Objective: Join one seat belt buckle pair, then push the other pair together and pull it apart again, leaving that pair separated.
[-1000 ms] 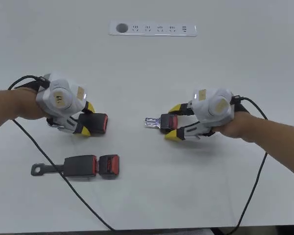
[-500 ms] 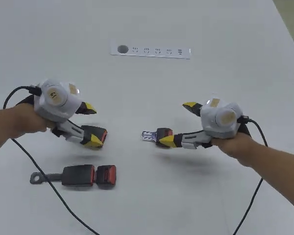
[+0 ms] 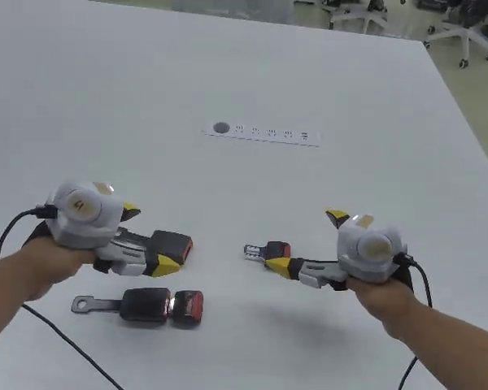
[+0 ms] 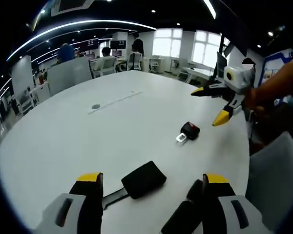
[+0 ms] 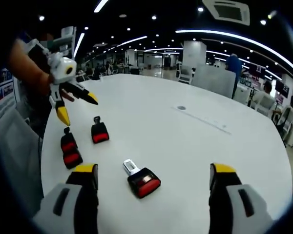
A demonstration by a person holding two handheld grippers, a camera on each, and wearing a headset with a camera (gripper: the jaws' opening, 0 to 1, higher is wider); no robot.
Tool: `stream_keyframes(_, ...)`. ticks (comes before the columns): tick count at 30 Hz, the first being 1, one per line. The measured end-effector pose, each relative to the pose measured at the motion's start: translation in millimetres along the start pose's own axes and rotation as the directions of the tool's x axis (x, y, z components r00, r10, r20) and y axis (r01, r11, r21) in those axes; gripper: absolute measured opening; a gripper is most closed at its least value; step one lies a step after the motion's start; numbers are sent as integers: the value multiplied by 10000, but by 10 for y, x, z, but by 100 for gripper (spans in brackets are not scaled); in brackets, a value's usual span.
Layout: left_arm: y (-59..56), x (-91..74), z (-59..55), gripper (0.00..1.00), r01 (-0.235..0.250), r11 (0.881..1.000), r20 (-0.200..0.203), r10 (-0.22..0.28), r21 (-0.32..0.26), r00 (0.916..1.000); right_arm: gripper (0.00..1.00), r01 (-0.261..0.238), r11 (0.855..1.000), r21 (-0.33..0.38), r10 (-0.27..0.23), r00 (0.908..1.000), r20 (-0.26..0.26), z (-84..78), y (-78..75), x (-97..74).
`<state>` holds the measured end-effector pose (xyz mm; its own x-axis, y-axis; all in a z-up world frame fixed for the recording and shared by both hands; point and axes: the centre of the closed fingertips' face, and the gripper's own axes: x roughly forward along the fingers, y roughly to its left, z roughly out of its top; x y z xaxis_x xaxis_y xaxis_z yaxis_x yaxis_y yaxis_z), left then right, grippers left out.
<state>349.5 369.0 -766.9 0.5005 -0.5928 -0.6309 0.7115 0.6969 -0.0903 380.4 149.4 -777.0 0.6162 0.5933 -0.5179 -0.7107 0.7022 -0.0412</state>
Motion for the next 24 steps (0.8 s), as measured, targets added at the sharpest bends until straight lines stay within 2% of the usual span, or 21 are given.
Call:
stream_keyframes(2,-14,-58,18,90,-292,9990,373,305,-329,9988,97,167,9998,91,-168,9998,134,18,50,-38)
stream_keyframes(4,-47,-116,-13,94,-440,9972,407,465,-602,9981,98,246,9996,155,-249,9995,210,32,88,-64)
stream_keyframes(12,-172,-352,-88,97,-733,9921,911,827,-1022,9924,100,462,9986,248,-472,9980,426,51,304,-194)
stream_keyframes(19,-197,-573,-195,98,-1033,9871,1203,1181,-1227,9857,100,477,9986,209,-487,9978,450,-6,473,-336)
stream_keyframes(24,-200,-733,-279,100,-1277,9795,1526,1516,-1559,9766,100,709,9969,341,-733,9945,752,19,497,-514)
